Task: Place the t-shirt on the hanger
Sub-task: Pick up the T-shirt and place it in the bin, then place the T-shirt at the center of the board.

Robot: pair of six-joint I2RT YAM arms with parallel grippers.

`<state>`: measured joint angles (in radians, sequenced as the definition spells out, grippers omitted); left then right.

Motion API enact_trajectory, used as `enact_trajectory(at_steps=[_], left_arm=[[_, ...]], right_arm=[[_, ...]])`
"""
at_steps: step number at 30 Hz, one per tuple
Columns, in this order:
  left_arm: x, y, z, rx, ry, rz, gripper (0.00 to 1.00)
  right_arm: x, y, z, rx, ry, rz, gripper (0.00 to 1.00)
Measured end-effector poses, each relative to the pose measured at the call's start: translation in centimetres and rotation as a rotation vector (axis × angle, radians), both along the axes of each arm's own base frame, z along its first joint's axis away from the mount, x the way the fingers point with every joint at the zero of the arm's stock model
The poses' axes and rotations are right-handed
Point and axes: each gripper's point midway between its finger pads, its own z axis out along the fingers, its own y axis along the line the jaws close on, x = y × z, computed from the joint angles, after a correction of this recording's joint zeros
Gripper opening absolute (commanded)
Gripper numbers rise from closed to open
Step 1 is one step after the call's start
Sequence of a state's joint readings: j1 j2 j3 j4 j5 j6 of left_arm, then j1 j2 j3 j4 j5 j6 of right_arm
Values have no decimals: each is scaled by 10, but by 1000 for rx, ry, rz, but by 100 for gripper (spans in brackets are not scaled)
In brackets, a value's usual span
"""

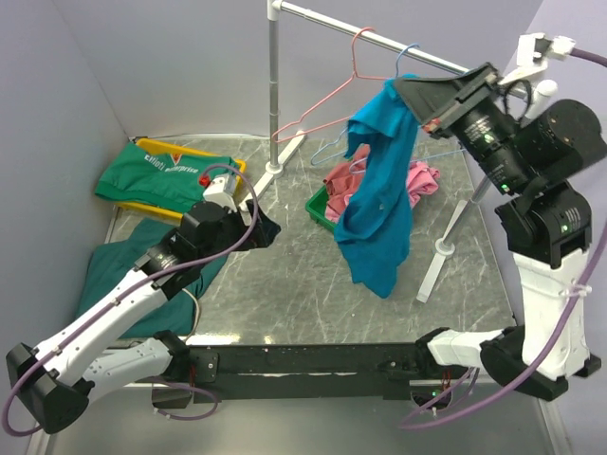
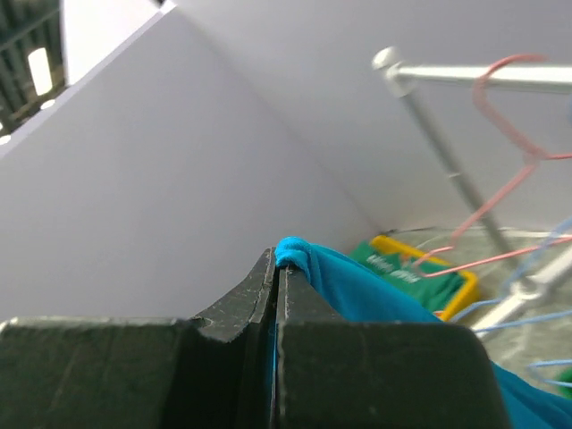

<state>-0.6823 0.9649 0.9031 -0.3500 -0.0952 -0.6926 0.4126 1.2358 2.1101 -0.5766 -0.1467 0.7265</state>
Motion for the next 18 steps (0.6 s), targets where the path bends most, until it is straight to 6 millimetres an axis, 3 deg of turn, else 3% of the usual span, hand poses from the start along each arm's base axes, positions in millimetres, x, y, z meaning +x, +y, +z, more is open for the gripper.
enact_trajectory(at_steps=[4, 8, 11, 15, 18], left_arm=[[-2, 8, 11, -19, -27, 29, 93], [-4, 24, 20, -26, -49, 98, 92], [-6, 38, 27, -28, -70, 155, 92], [-9, 54, 35, -39, -93, 216, 91], [-9, 57, 29, -32, -85, 235, 87]], right_arm=[[-13, 45, -1, 3, 17, 160, 0], [-24, 85, -27, -33, 64, 266, 0], [-23, 99, -74, -80, 133, 285, 0], [-7, 102, -175, -174, 290, 240, 0], [8, 94, -256, -243, 430, 190, 0]])
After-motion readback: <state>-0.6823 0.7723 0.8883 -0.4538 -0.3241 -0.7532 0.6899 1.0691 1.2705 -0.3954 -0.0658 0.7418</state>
